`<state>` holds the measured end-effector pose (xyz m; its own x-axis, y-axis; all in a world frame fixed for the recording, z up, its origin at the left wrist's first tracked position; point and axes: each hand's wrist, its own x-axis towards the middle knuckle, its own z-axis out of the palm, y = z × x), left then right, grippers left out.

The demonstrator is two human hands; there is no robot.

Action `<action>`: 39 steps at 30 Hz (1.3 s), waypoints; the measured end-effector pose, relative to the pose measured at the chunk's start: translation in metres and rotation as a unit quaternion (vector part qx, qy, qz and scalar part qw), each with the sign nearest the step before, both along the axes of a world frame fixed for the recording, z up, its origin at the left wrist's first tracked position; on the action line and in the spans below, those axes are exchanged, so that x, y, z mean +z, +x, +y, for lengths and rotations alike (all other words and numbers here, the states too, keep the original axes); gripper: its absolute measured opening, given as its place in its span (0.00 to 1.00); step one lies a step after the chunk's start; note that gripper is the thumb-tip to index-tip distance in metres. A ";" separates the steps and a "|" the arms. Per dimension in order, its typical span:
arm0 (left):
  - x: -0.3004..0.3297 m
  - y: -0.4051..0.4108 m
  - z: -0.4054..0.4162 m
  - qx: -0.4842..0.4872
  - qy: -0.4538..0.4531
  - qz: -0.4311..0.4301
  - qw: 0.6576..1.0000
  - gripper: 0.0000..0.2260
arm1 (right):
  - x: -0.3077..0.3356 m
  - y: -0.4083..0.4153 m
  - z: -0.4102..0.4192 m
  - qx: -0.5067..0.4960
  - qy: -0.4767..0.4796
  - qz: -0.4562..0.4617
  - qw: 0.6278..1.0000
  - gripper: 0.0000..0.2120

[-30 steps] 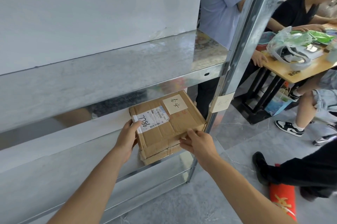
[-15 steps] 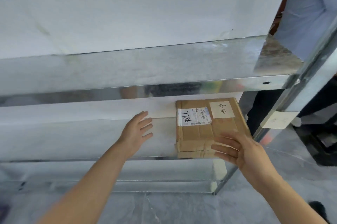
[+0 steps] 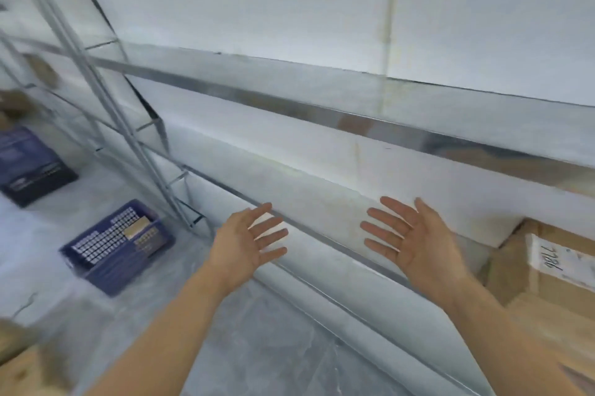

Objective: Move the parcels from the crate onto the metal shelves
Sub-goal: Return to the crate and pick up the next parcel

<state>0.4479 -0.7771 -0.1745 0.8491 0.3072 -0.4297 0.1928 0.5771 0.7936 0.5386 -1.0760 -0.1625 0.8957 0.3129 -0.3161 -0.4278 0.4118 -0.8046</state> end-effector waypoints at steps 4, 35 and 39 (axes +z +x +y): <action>-0.002 -0.056 0.097 0.070 -0.010 -0.021 0.997 0.22 | 0.010 -0.024 0.124 0.092 -0.003 -0.016 0.996 0.25; -0.037 -0.204 0.536 0.388 -0.039 -0.048 0.919 0.25 | -0.034 -0.032 0.706 0.395 -0.006 0.074 0.916 0.30; -0.041 -0.161 0.581 0.401 -0.059 -0.050 0.913 0.25 | -0.042 0.016 0.756 0.411 -0.003 0.092 0.907 0.31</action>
<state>0.2871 -0.1957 -0.2156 0.4078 0.8046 -0.4317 -0.4002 0.5824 0.7075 0.5546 -0.3198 -0.2047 0.2929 0.8486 -0.4405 -0.7149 -0.1116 -0.6902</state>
